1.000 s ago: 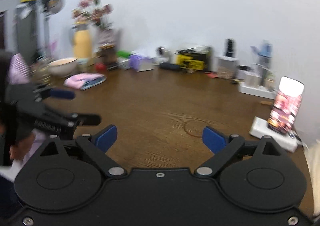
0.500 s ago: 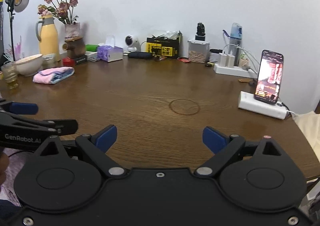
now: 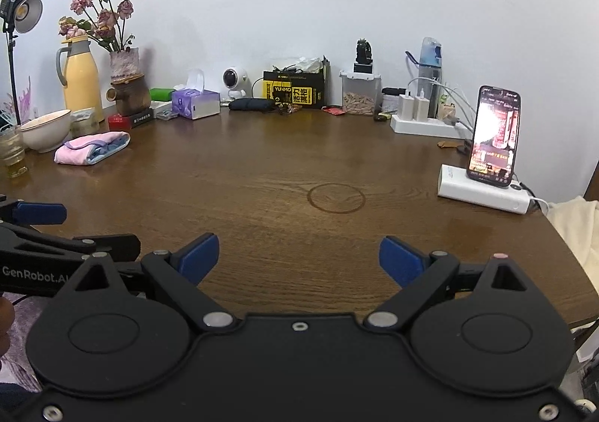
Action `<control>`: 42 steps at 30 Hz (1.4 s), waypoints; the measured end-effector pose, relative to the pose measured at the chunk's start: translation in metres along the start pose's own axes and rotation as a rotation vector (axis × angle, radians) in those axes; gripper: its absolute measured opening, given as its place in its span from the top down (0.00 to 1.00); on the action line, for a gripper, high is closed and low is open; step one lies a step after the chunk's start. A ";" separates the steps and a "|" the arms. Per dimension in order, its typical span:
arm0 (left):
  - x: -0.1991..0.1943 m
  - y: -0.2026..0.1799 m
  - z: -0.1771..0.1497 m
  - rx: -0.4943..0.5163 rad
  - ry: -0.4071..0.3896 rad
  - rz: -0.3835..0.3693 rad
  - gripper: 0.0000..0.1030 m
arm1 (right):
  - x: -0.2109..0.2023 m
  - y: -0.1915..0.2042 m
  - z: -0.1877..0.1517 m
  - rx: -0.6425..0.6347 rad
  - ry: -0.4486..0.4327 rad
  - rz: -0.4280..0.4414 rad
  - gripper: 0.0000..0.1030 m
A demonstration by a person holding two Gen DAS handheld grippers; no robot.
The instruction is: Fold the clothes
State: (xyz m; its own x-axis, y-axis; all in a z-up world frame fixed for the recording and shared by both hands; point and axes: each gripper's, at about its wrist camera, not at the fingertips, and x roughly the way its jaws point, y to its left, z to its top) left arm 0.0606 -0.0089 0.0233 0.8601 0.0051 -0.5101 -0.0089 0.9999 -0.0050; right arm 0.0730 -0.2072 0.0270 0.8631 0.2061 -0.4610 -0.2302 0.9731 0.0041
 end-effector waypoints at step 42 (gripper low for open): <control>0.000 -0.006 -0.001 0.005 0.005 0.000 0.00 | 0.003 0.001 -0.002 0.002 0.029 -0.023 0.07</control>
State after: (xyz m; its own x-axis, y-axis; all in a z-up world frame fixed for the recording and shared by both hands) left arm 0.0597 -0.0146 0.0222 0.8575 0.0049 -0.5144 -0.0064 1.0000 -0.0011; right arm 0.0741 -0.2056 0.0243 0.8547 0.1806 -0.4866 -0.2095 0.9778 -0.0049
